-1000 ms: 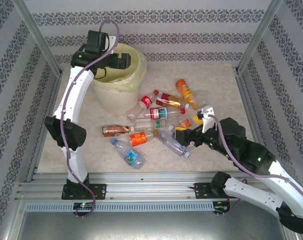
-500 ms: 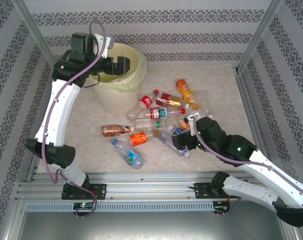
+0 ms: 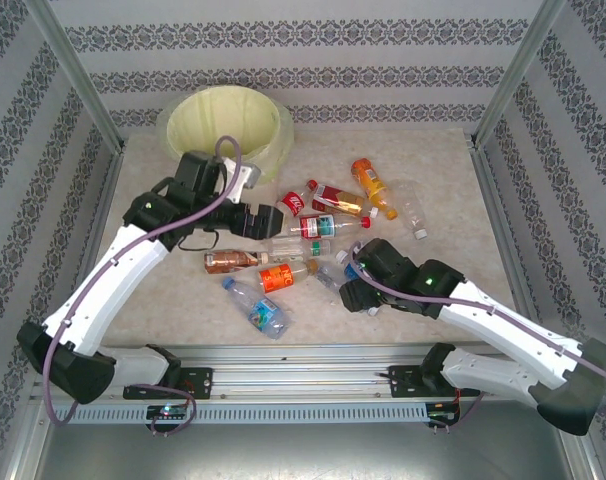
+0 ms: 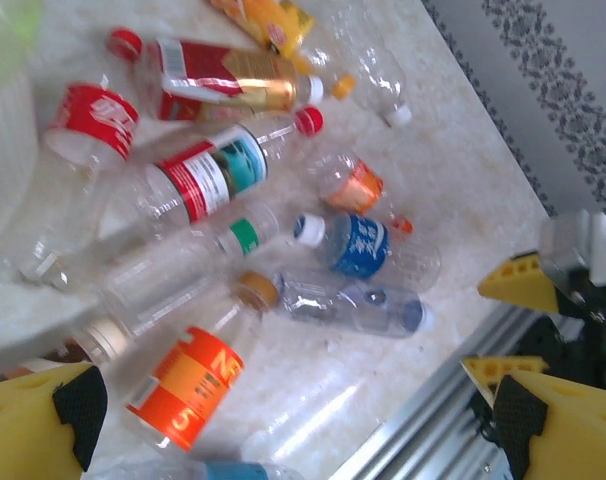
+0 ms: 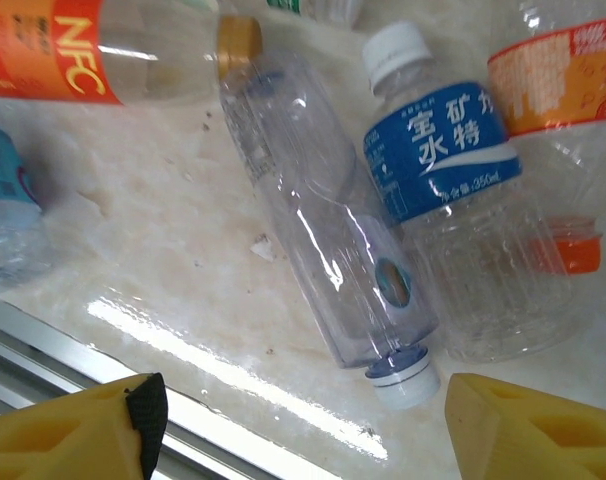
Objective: Put the plastic bottles in the bin
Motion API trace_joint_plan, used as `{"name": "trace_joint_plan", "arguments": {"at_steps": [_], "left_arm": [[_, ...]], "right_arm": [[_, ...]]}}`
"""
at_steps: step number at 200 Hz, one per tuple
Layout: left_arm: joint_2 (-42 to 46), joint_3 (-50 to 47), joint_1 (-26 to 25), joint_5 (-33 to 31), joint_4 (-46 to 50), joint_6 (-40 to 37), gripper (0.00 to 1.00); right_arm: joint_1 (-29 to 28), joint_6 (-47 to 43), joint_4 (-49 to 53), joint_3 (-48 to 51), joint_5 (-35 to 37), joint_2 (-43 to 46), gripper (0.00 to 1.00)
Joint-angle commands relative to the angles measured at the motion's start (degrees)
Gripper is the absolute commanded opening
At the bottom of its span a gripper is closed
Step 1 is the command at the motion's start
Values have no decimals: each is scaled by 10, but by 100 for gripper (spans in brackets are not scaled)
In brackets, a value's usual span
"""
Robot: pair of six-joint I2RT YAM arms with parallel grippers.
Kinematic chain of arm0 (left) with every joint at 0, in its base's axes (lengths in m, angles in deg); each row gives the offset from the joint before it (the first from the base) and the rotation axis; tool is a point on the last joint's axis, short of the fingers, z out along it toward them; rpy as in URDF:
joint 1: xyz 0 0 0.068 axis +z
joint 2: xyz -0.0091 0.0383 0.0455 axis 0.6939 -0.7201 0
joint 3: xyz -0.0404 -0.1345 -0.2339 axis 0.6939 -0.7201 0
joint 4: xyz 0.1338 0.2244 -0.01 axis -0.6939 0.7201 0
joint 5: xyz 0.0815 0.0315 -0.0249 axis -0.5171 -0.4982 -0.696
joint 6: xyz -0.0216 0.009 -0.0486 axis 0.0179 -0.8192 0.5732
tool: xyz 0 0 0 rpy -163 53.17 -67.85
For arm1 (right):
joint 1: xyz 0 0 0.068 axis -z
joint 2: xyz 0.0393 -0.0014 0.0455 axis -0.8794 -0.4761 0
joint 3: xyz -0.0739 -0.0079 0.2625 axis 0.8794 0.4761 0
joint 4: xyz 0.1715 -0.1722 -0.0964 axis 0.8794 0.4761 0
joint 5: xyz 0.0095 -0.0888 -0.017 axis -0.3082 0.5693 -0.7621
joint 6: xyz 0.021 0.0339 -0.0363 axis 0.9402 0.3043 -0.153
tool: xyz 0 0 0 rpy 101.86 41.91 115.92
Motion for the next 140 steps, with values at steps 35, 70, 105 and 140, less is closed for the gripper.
{"name": "trace_joint_plan", "arguments": {"at_steps": [35,70,105,140], "left_arm": [[45,-112,-40,26,-117,75,100],[54,-146,-58,39,-159,76,100],[56,-153,-61,73,-178,65,100],[61,-162,-62,94,-193,73,100]], "right_arm": [[11,21,-43,45,-35,-47,73],[12,14,-71,56,-23,-69,72],[12,1,-79,51,-14,-107,71],[12,-11,-62,43,18,-135,70]]}}
